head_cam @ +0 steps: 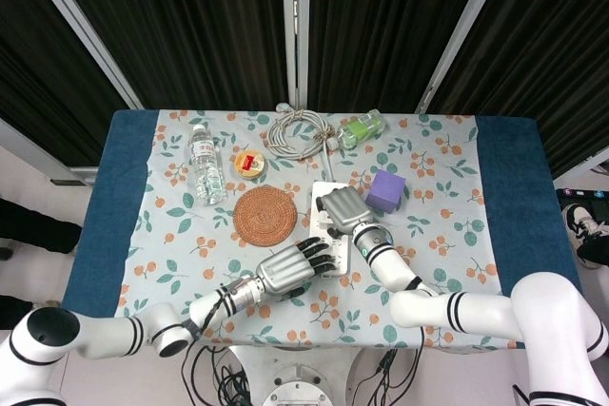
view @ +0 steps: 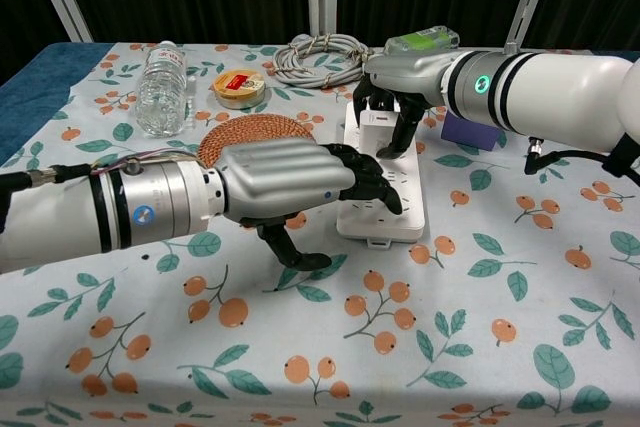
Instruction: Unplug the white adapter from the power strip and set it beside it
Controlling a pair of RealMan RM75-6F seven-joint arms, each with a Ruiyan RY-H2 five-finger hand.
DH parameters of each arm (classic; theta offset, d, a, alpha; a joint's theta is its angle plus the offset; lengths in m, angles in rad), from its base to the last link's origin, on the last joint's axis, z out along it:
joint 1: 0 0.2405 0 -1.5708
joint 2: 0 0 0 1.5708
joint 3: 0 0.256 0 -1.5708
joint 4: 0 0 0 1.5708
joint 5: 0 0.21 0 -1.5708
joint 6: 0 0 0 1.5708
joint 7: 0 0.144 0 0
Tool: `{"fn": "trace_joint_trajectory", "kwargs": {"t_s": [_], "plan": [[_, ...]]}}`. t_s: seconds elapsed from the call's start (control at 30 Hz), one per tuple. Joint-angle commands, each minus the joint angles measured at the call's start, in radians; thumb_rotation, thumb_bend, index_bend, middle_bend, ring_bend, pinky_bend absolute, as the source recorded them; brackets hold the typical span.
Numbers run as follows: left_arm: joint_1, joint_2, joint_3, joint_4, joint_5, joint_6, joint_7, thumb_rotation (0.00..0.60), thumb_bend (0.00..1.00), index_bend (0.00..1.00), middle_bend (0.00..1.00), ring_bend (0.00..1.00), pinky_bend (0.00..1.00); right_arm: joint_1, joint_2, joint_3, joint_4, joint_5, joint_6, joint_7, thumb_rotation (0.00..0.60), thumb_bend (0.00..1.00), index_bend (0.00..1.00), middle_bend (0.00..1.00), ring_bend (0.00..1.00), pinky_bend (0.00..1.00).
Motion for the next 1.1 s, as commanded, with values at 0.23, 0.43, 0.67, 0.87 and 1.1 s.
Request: {"fn": "trace_joint_trajectory", "kwargs": {"t_s": [0.23, 0.43, 0.67, 0.87, 1.1], "plan": [[-0.005, -0.003, 0.002, 0.01, -0.006, 0.001, -0.015, 0.6, 0.32, 0.16, 0.15, 0.04, 0.08, -0.021, 0.012, 0.001, -0.014, -0.03, 0.013, 0.022, 0.6, 0.36, 0.9, 0.72, 0.51, 0.5], [-0.009, -0.008, 0.006, 0.024, -0.008, -0.001, -0.032, 0.6, 0.32, 0.16, 0.15, 0.04, 0.08, -0.039, 0.021, 0.006, -0.015, -0.064, 0.009, 0.058, 0.6, 0.45, 0.97, 0.76, 0.54, 0.52], [-0.012, -0.01, 0.007, 0.031, -0.016, -0.005, -0.046, 0.6, 0.32, 0.16, 0.15, 0.04, 0.08, -0.062, 0.033, 0.01, -0.014, -0.095, 0.005, 0.096, 0.6, 0.52, 1.0, 0.77, 0.54, 0.52], [-0.014, -0.01, 0.007, 0.039, -0.023, -0.009, -0.054, 0.6, 0.32, 0.16, 0.15, 0.04, 0.08, -0.074, 0.034, 0.01, -0.009, -0.114, -0.002, 0.115, 0.6, 0.53, 1.0, 0.78, 0.55, 0.53], [-0.017, -0.007, 0.007, 0.038, -0.026, -0.009, -0.063, 0.6, 0.32, 0.16, 0.15, 0.04, 0.08, -0.091, 0.047, 0.02, -0.02, -0.136, 0.006, 0.14, 0.6, 0.55, 1.0, 0.79, 0.56, 0.54]]}}
